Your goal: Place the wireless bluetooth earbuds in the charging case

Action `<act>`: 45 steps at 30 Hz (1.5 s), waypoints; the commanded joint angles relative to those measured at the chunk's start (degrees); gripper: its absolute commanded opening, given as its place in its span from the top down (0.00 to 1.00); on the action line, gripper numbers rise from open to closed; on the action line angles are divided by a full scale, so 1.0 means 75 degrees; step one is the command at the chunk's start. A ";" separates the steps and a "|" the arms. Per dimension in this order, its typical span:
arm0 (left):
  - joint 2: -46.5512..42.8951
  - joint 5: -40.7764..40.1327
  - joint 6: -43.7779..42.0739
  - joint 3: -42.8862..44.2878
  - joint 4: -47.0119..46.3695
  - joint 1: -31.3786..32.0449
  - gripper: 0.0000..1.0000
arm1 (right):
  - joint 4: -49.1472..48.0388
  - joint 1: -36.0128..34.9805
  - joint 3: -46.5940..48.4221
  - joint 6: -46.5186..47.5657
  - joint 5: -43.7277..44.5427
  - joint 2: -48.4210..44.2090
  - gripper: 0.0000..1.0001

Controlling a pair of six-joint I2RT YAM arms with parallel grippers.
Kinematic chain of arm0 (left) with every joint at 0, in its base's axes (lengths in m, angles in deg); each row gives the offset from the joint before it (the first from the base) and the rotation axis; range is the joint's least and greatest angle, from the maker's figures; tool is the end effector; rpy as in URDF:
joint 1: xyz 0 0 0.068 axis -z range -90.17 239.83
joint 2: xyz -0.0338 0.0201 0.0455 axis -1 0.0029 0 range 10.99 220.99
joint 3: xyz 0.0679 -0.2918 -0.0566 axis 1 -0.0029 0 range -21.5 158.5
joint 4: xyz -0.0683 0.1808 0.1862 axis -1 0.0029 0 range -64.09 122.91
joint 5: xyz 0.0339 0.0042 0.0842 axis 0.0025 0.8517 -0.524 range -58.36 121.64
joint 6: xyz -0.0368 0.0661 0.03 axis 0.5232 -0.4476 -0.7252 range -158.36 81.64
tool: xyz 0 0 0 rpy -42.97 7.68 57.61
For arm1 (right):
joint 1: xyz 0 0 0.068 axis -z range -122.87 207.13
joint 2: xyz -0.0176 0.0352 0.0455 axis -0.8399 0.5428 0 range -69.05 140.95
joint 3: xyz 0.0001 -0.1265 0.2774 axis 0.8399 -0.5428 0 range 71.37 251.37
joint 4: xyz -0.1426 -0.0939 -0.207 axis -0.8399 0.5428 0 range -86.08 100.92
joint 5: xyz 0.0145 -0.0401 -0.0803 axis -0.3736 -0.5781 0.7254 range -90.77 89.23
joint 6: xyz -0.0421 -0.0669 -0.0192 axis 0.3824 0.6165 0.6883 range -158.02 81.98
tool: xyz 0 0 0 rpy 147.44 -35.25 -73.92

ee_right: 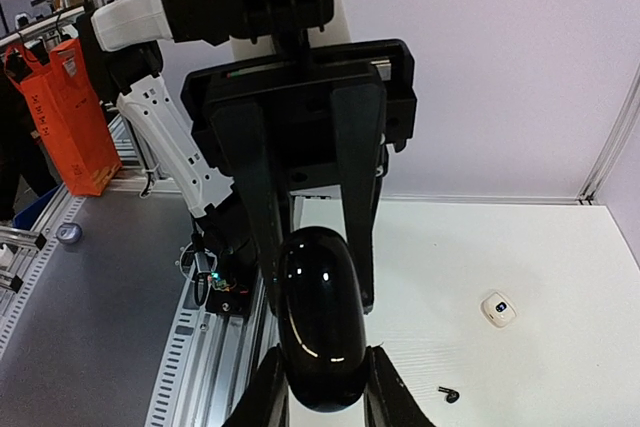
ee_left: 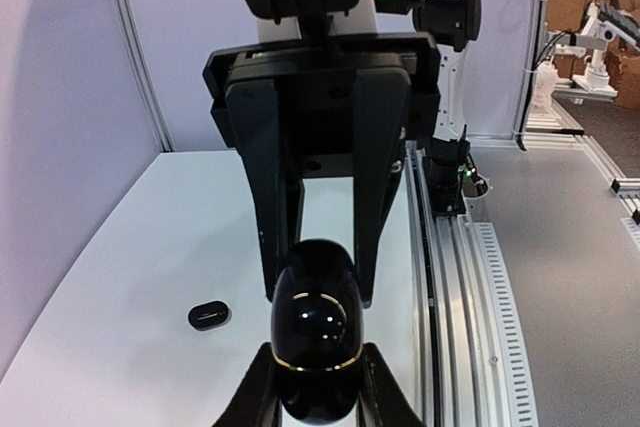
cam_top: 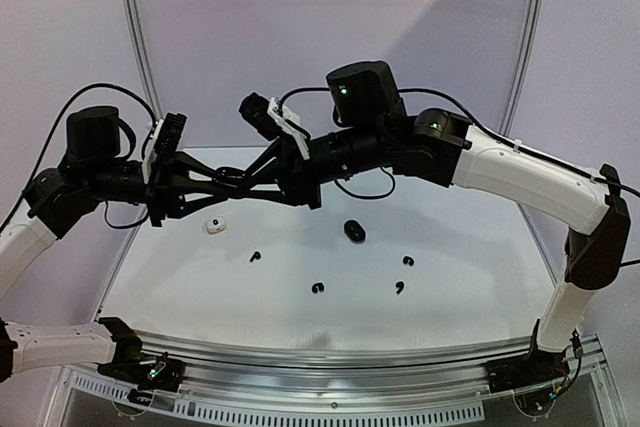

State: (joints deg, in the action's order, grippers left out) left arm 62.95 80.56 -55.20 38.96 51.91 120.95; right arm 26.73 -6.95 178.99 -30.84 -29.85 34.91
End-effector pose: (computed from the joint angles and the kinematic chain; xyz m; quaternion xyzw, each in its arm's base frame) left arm 0.1373 -0.1450 0.4079 0.5220 0.5712 -0.3982 0.4926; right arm 0.1737 0.4357 0.4332 -0.5778 0.5564 0.4472 0.3959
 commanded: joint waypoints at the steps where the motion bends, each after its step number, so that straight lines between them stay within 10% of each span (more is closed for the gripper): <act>1: -0.0039 0.0128 0.0260 -0.0116 -0.0077 0.0130 0.67 | 0.0183 -0.0085 0.0240 0.0076 0.0001 0.0057 1.00; 6: 0.0043 0.0142 0.0253 -0.0188 0.0211 0.0129 0.50 | 0.0291 -0.0085 0.0298 0.0245 0.0138 -0.0065 1.00; 12: 0.0084 -0.0013 0.0086 -0.0195 0.0204 0.0149 0.72 | 0.0408 -0.0099 0.0367 0.0298 0.0209 -0.0045 1.00; 22: 0.0079 0.0145 0.0116 -0.0027 0.0103 0.0192 0.69 | 0.0495 -0.0109 0.0391 0.0309 0.0303 0.0023 1.00; 35: 0.0082 0.0224 0.0386 0.0026 -0.0152 0.0246 1.00 | 0.0524 -0.0113 0.0413 0.0320 0.0382 0.0106 0.99; 39: -0.0052 0.0238 0.0323 -0.0112 -0.0357 0.0246 1.00 | 0.0377 -0.0106 0.0405 0.0258 0.0640 0.0085 0.57; 45: -0.0202 0.0263 -0.0179 -0.0234 -0.0424 0.0269 1.00 | 0.0039 -0.0112 0.0415 0.0067 0.0921 0.0147 0.48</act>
State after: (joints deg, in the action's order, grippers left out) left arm 62.30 81.13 -53.70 37.89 50.14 121.84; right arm 28.83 -7.45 180.63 -29.11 -25.20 34.94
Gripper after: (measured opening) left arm 0.230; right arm 0.510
